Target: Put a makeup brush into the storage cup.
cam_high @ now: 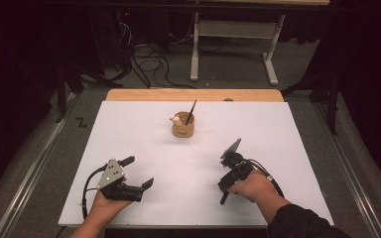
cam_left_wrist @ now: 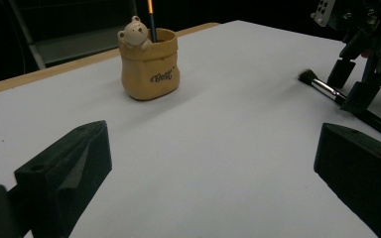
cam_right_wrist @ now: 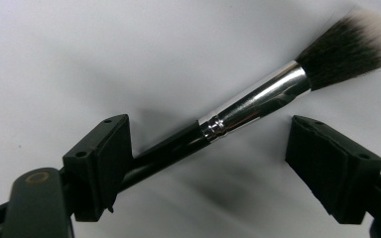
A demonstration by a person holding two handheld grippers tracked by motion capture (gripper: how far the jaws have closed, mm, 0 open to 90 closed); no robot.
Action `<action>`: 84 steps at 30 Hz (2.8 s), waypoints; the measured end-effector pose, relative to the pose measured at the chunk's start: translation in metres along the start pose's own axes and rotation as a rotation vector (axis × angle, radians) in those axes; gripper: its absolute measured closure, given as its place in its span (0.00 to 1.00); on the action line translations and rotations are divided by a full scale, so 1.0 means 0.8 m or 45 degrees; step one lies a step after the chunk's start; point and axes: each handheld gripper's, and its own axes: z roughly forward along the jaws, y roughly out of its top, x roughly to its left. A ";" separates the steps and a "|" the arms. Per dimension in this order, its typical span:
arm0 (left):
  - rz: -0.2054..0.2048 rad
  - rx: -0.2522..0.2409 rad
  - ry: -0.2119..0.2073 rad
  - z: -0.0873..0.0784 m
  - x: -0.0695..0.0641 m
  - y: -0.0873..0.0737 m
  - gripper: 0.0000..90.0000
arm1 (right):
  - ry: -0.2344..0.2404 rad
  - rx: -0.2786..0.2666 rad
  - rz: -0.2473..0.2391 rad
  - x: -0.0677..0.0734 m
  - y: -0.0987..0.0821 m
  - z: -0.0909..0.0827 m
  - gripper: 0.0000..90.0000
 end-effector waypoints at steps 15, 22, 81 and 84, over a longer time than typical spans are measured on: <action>0.000 0.003 -0.003 0.000 0.000 0.000 0.02 | 0.003 -0.037 0.059 -0.007 0.001 -0.005 0.44; -0.005 0.005 -0.003 0.000 0.001 0.000 0.02 | -0.021 -0.035 0.031 -0.006 -0.001 -0.006 0.54; -0.017 -0.007 -0.005 -0.002 0.003 0.000 0.03 | -0.083 0.055 -0.153 0.001 0.003 -0.008 0.88; -0.018 -0.003 -0.005 -0.003 0.003 0.000 0.03 | -0.081 0.052 -0.158 -0.001 0.003 -0.010 0.88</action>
